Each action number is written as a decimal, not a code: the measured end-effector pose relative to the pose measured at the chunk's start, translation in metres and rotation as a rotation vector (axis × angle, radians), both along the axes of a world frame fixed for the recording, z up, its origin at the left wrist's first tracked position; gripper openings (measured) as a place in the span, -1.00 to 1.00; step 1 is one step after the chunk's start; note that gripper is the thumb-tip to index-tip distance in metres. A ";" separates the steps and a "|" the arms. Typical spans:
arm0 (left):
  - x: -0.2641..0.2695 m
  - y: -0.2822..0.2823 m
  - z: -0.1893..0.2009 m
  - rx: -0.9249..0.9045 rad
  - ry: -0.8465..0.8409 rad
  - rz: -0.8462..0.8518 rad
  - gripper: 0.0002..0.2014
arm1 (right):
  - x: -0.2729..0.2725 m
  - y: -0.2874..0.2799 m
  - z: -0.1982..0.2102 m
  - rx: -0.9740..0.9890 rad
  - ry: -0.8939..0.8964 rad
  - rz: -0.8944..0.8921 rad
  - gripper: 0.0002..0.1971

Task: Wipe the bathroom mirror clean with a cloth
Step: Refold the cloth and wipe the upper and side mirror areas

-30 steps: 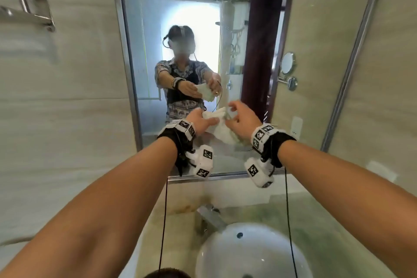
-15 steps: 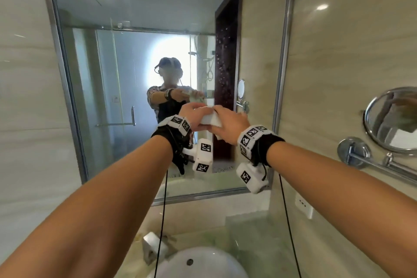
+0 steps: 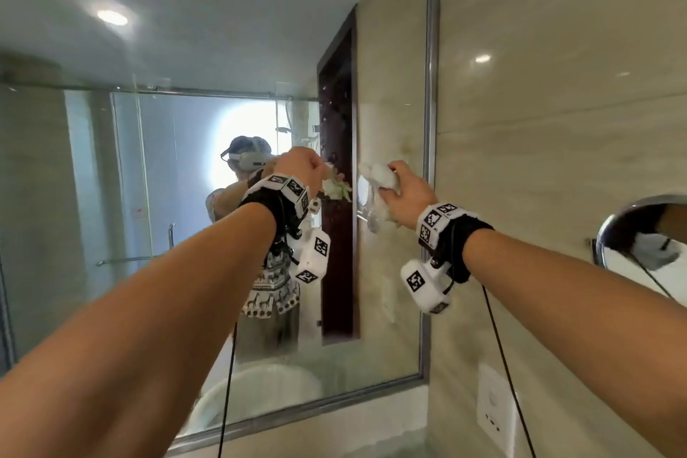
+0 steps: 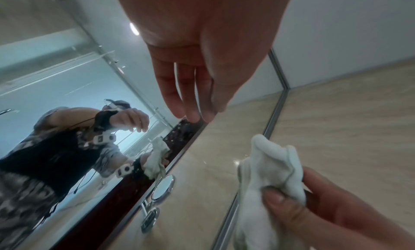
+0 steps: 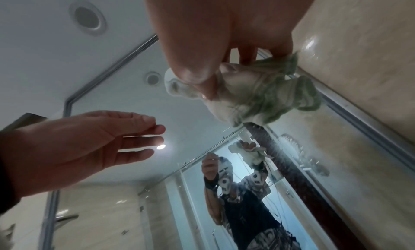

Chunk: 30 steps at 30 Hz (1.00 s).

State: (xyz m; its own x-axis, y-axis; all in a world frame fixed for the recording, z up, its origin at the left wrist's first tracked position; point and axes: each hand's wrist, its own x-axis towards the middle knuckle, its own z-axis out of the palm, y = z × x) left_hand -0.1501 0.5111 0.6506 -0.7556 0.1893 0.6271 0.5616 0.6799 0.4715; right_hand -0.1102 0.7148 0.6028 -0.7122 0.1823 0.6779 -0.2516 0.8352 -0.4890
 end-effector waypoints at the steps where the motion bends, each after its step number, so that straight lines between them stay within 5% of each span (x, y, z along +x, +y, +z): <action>1: -0.010 0.005 0.008 -0.072 0.028 0.040 -0.82 | -0.012 0.009 0.005 0.003 0.012 -0.003 -0.69; 11: -0.088 0.041 0.045 -0.321 0.307 0.277 -0.76 | -0.099 0.056 0.060 0.070 0.172 -0.052 -0.61; 13: -0.106 0.042 0.050 -0.349 0.358 0.351 -0.53 | -0.120 0.057 0.076 0.111 0.218 -0.107 -0.55; 16: -0.135 0.042 0.051 -0.465 0.293 0.435 0.12 | -0.150 0.058 0.105 0.147 0.275 -0.145 -0.50; 18: -0.151 0.045 0.050 -0.474 0.313 0.418 0.33 | -0.164 0.058 0.126 0.164 0.320 -0.179 -0.49; 24: -0.186 0.065 0.062 -0.611 0.241 0.510 0.52 | -0.212 0.061 0.181 0.143 0.407 -0.263 -0.44; 30: -0.204 0.073 0.053 -0.643 0.257 0.605 0.60 | -0.240 0.050 0.155 0.153 0.460 -0.197 -0.45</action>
State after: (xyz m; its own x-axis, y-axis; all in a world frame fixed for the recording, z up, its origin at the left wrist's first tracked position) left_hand -0.3543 0.5837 0.7031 -0.6914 0.1773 0.7004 0.0595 0.9801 -0.1893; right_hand -0.3500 0.7644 0.7581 -0.2967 0.1572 0.9420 -0.2430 0.9415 -0.2337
